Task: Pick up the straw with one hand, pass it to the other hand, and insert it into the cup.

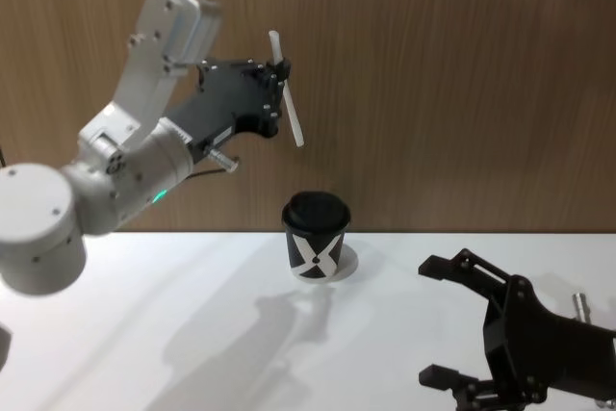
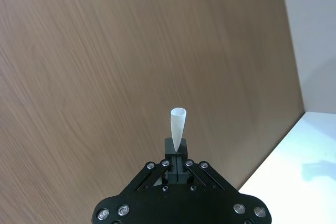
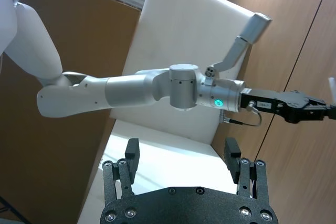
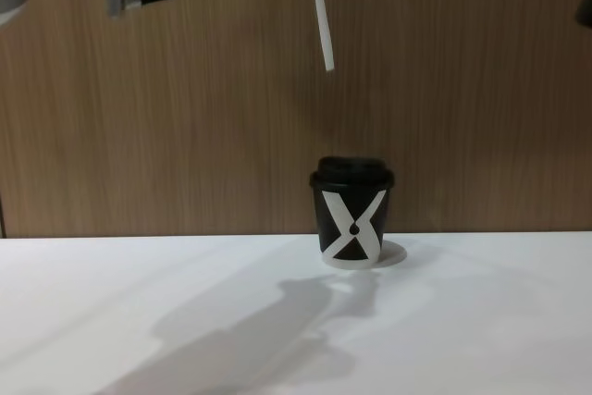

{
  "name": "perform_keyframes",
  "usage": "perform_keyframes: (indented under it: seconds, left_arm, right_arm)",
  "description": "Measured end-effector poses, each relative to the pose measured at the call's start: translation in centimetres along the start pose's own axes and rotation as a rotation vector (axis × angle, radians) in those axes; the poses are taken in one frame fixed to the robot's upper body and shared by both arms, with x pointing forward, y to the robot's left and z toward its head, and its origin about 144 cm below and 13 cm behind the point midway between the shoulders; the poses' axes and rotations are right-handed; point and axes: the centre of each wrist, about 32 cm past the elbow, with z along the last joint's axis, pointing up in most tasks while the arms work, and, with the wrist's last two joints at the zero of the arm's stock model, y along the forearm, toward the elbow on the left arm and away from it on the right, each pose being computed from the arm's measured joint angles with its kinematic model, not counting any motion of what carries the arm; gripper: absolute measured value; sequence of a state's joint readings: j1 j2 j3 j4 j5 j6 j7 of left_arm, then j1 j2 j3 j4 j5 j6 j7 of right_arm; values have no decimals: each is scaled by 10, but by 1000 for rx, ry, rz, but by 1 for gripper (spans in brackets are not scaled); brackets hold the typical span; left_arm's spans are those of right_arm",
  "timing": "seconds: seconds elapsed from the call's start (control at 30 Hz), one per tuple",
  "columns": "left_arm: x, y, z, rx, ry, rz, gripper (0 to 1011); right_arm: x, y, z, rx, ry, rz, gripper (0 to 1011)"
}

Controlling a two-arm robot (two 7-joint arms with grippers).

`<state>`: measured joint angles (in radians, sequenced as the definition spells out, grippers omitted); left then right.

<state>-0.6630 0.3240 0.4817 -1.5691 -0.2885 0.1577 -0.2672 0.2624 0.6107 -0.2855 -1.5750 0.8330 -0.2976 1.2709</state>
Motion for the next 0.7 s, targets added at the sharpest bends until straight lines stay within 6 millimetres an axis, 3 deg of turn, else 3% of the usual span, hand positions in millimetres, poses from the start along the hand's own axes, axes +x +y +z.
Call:
perform_keyframes:
  seconds: [0.4, 0.7]
  left_arm:
    - [8, -30, -3, 99, 95, -52, 1]
    - [12, -42, -5, 134, 148, -97, 1]
  right_arm:
    - [0, 0, 0, 0, 0, 0, 1001]
    - [0, 0, 0, 0, 0, 0, 1001]
